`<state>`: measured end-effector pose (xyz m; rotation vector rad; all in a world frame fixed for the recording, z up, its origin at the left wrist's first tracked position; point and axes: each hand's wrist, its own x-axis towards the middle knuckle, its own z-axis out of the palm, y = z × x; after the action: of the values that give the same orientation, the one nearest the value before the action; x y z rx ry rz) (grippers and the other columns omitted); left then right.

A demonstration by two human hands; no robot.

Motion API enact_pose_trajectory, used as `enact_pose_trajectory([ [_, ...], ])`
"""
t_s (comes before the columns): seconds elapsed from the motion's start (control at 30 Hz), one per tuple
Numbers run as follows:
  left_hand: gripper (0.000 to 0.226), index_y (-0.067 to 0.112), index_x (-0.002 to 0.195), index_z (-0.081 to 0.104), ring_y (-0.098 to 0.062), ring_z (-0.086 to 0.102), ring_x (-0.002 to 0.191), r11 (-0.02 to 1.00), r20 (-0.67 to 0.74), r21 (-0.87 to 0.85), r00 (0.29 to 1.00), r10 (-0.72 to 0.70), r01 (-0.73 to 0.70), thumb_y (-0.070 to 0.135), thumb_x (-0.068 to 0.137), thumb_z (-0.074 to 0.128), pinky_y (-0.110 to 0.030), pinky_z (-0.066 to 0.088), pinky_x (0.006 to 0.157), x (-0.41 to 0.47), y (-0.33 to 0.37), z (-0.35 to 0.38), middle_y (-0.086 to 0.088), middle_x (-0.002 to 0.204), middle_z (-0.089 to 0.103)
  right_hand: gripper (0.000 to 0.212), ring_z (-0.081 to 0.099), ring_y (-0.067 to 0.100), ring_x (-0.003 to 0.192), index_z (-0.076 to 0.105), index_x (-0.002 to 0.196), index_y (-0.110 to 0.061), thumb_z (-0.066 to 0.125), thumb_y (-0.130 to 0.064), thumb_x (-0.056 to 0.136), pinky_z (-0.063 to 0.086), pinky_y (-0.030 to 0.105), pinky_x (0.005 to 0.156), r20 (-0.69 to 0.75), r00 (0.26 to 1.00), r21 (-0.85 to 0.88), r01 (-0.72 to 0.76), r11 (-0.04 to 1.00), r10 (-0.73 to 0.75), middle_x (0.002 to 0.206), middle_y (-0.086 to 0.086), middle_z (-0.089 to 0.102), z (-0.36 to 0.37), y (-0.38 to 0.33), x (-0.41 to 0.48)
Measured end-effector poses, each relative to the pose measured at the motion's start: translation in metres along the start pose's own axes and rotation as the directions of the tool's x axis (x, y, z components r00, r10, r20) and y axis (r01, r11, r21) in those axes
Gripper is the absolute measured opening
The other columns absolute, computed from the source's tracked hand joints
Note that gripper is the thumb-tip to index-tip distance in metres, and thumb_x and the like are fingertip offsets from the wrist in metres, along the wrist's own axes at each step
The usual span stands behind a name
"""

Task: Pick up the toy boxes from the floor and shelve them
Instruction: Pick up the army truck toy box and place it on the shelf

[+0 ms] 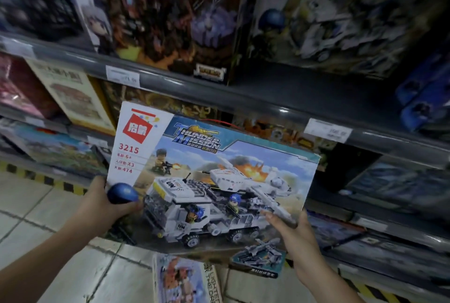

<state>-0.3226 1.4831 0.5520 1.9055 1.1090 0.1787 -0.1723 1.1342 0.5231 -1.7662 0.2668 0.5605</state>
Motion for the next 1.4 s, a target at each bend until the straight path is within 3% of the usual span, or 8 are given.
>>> enact_pose_trajectory([
  [0.27, 0.073, 0.01, 0.114, 0.042, -0.028, 0.056, 0.097, 0.999, 0.042, -0.024, 0.998, 0.047, -0.047, 0.011, 0.061, 0.092, -0.045, 0.046, 0.081, -0.013, 0.066, -0.017, -0.007, 0.112, 0.057, 0.113, 0.021, 0.027, 0.149, 0.001, 0.159, -0.024, 0.079, -0.037, 0.078, 0.029, 0.05, 0.117, -0.043, 0.991, 0.153, 0.128, 0.98, -0.123, 0.166, -0.005, 0.011, -0.04, -0.056, -0.032],
  [0.57, 0.079, 0.01, 0.12, 0.04, -0.024, 0.052, 0.102, 0.98, 0.028, -0.083, 0.983, 0.183, -0.18, 0.013, 0.061, 0.092, -0.043, 0.044, 0.088, -0.046, 0.153, -0.042, -0.003, 0.114, 0.054, 0.12, 0.027, 0.027, 0.147, 0.019, 0.156, -0.027, 0.082, -0.058, 0.06, 0.032, 0.053, 0.116, -0.112, 0.942, 0.146, 0.331, 0.932, -0.317, 0.162, -0.006, 0.022, -0.084, -0.121, -0.067],
  [0.7, 0.086, 0.021, 0.126, 0.04, -0.022, 0.056, 0.109, 0.947, 0.0, -0.134, 0.955, 0.295, -0.293, 0.016, 0.058, 0.094, -0.045, 0.047, 0.097, -0.059, 0.192, -0.048, 0.006, 0.115, 0.059, 0.108, 0.022, 0.024, 0.149, 0.003, 0.159, -0.025, 0.076, -0.039, 0.081, 0.03, 0.046, 0.113, -0.139, 0.919, 0.186, 0.391, 0.901, -0.37, 0.165, -0.007, 0.014, -0.109, -0.168, -0.079],
  [0.8, 0.08, 0.026, 0.127, 0.042, -0.014, 0.058, 0.101, 0.899, -0.037, -0.21, 0.922, 0.386, -0.385, 0.008, 0.065, 0.089, -0.041, 0.047, 0.094, -0.07, 0.223, -0.048, 0.014, 0.11, 0.06, 0.102, 0.033, 0.023, 0.142, 0.012, 0.158, -0.029, 0.078, -0.037, 0.08, 0.036, 0.039, 0.104, -0.122, 0.866, 0.166, 0.5, 0.85, -0.486, 0.158, -0.008, 0.029, -0.127, -0.2, -0.081],
  [1.03, 0.078, 0.031, 0.123, 0.041, -0.017, 0.055, 0.106, 0.839, -0.126, -0.304, 0.892, 0.435, -0.452, 0.011, 0.066, 0.09, -0.039, 0.046, 0.093, -0.074, 0.279, -0.031, 0.014, 0.11, 0.058, 0.114, 0.049, 0.025, 0.129, 0.033, 0.146, -0.02, 0.082, -0.064, 0.052, 0.044, 0.051, 0.107, -0.204, 0.772, 0.081, 0.626, 0.775, -0.602, 0.14, 0.003, 0.05, -0.166, -0.242, -0.076],
  [1.1, 0.077, 0.03, 0.121, 0.042, -0.017, 0.055, 0.107, 0.828, -0.13, -0.318, 0.886, 0.445, -0.463, 0.009, 0.065, 0.09, -0.037, 0.046, 0.093, -0.074, 0.288, -0.022, 0.013, 0.111, 0.058, 0.097, 0.053, 0.023, 0.123, 0.038, 0.142, -0.016, 0.081, -0.047, 0.061, 0.045, 0.048, 0.105, -0.213, 0.762, 0.088, 0.638, 0.765, -0.611, 0.132, 0.004, 0.054, -0.174, -0.25, -0.073],
  [1.2, 0.073, 0.025, 0.121, 0.045, -0.014, 0.058, 0.104, 0.812, -0.123, -0.338, 0.878, 0.463, -0.476, 0.008, 0.066, 0.089, -0.037, 0.048, 0.09, -0.072, 0.297, -0.012, 0.01, 0.112, 0.061, 0.045, 0.06, 0.014, 0.1, 0.049, 0.111, -0.019, 0.079, -0.016, 0.077, 0.048, 0.043, 0.097, -0.232, 0.751, 0.067, 0.646, 0.761, -0.618, 0.106, 0.0, 0.059, -0.186, -0.252, -0.058],
  [1.4, 0.05, 0.014, 0.112, 0.062, -0.009, 0.063, 0.095, 0.782, -0.105, -0.351, 0.852, 0.513, -0.515, 0.0, 0.069, 0.085, -0.031, 0.051, 0.078, -0.067, 0.309, 0.01, 0.004, 0.102, 0.07, 0.047, 0.058, 0.028, 0.106, 0.048, 0.106, -0.008, 0.083, -0.018, 0.076, 0.044, 0.042, 0.1, -0.237, 0.78, 0.046, 0.604, 0.795, -0.579, 0.104, 0.006, 0.057, -0.206, -0.251, -0.026],
])
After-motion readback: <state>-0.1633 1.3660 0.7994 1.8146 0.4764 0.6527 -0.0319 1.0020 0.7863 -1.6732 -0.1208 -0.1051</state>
